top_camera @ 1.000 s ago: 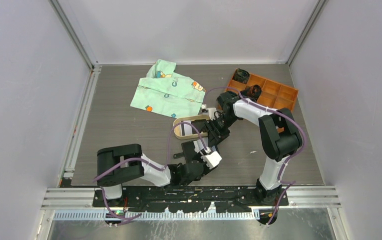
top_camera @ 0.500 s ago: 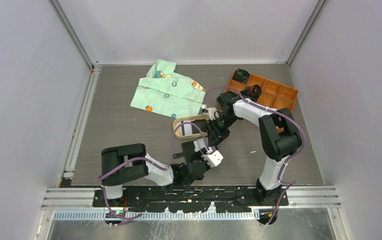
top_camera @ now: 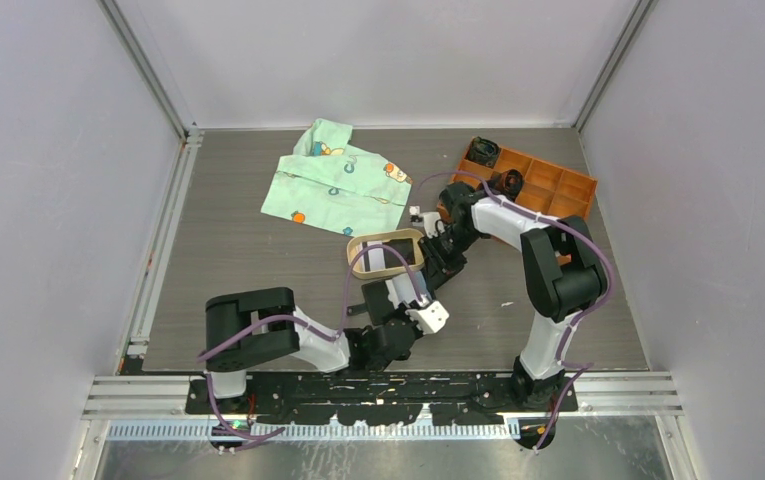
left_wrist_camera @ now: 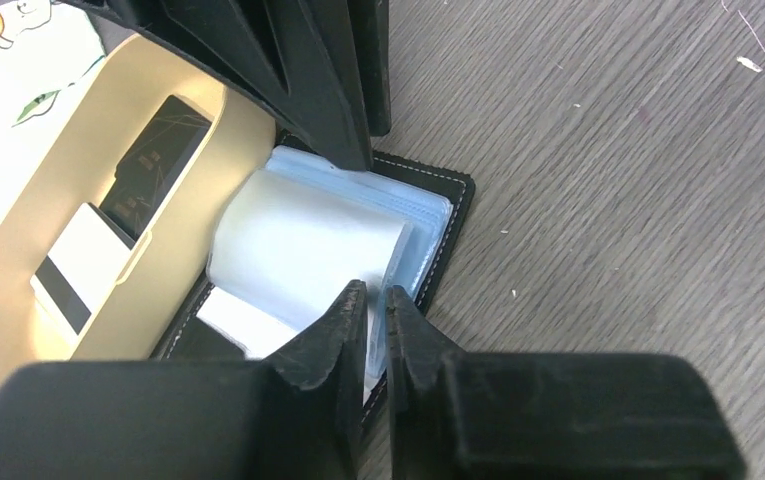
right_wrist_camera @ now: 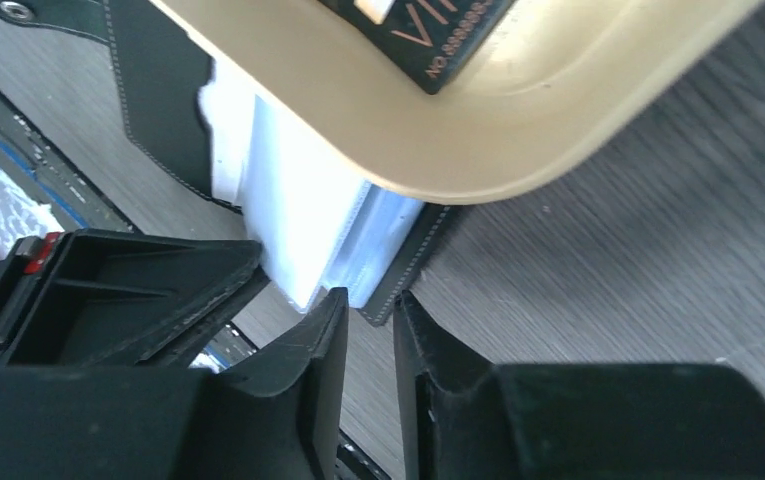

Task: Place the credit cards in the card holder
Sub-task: Turn over the card slot in the card holder.

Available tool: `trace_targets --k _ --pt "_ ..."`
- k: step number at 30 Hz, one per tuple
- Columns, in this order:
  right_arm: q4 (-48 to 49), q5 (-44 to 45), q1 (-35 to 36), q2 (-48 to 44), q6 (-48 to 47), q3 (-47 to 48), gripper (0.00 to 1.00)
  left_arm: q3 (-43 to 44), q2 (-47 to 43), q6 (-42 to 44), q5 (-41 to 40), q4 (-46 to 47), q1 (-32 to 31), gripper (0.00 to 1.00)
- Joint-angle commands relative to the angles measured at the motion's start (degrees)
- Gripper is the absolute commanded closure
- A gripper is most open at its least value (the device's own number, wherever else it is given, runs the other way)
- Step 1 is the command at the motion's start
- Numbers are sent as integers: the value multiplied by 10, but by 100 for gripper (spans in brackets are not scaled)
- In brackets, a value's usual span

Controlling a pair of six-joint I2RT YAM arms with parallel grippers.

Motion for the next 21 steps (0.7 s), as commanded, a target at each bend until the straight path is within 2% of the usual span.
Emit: trace_targets --k 1,7,21 --pt "13 36 -3 -12 8 12 73 11 -1 -3 -23 35 -1 90" --pt "13 44 -1 3 10 14 77 0 -6 -15 -35 46 -1 97" --pt "18 13 46 20 24 21 80 -22 -11 -41 -45 73 -1 99"
